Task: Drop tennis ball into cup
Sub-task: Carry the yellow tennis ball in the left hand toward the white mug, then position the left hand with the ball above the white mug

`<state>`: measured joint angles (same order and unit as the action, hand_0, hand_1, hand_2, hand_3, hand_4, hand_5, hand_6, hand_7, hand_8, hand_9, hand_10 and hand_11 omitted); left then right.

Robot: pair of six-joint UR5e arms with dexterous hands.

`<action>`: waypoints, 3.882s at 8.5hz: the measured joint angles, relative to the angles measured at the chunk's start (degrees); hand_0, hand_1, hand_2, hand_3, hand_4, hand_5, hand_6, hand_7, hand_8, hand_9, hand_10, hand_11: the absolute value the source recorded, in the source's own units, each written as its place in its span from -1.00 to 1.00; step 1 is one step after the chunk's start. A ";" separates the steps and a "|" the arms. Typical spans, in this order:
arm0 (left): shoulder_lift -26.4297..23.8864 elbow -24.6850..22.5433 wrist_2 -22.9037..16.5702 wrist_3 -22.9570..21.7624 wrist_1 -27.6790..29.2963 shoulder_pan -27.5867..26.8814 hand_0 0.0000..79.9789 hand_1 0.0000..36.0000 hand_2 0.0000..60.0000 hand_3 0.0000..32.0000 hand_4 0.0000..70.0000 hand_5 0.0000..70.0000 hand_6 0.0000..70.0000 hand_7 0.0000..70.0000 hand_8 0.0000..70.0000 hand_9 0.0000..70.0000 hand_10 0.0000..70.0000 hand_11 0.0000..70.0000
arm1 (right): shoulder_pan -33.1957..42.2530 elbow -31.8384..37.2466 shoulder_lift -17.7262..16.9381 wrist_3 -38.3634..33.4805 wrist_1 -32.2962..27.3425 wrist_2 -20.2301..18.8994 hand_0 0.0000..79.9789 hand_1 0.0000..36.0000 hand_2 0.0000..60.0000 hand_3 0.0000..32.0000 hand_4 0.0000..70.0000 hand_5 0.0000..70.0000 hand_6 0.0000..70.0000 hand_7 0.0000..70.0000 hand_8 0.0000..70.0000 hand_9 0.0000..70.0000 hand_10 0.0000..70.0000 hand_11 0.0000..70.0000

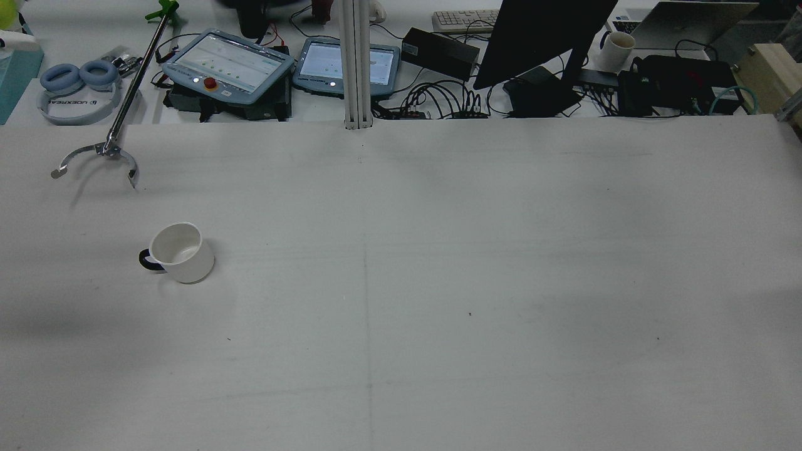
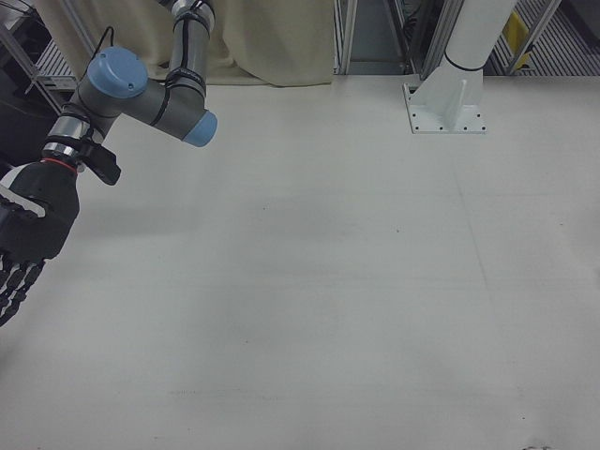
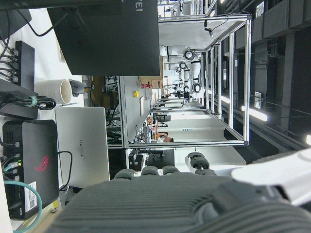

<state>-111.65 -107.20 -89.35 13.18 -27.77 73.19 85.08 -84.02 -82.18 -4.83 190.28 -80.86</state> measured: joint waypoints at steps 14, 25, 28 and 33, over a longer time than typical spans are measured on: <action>3.08 -0.07 -0.86 0.60 3.46 -16.05 0.37 0.23 0.42 -1.00 0.44 -0.43 1.00 1.00 0.77 1.00 -0.71 -0.56 | 0.00 0.09 0.00 0.00 0.00 0.00 -1.00 -1.00 -1.00 -1.00 -1.00 -1.00 -1.00 -1.00 -1.00 -1.00 -1.00 -1.00; 7.25 0.34 -0.83 0.71 9.68 -20.87 0.35 -0.03 -0.60 -1.00 0.14 -0.66 0.38 1.00 0.25 0.84 -0.80 -0.68 | 0.00 0.09 0.00 0.00 0.00 0.00 -1.00 -1.00 -1.00 -1.00 -1.00 -1.00 -1.00 -1.00 -1.00 -1.00 -1.00 -1.00; 8.48 0.52 -0.88 0.70 11.34 -20.98 0.55 0.56 -0.99 -1.00 -0.53 -0.88 -0.96 -0.17 -1.00 -0.86 -1.00 -0.95 | 0.00 0.09 0.00 0.00 0.00 0.00 -1.00 -1.00 -1.00 -1.00 -1.00 -1.00 -1.00 -1.00 -1.00 -1.00 -1.00 -1.00; 10.74 0.79 -1.14 0.25 14.53 -20.99 0.57 0.72 -0.83 -1.00 -0.68 -0.87 -0.97 -0.30 -1.00 -0.90 -1.00 -1.00 | 0.00 0.09 0.00 0.00 0.00 0.00 -1.00 -1.00 -1.00 -1.00 -1.00 -1.00 -1.00 -1.00 -1.00 -1.00 -1.00 -1.00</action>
<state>-100.90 -106.41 -90.49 13.43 -13.24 52.21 85.08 -83.94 -82.18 -4.83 190.28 -80.86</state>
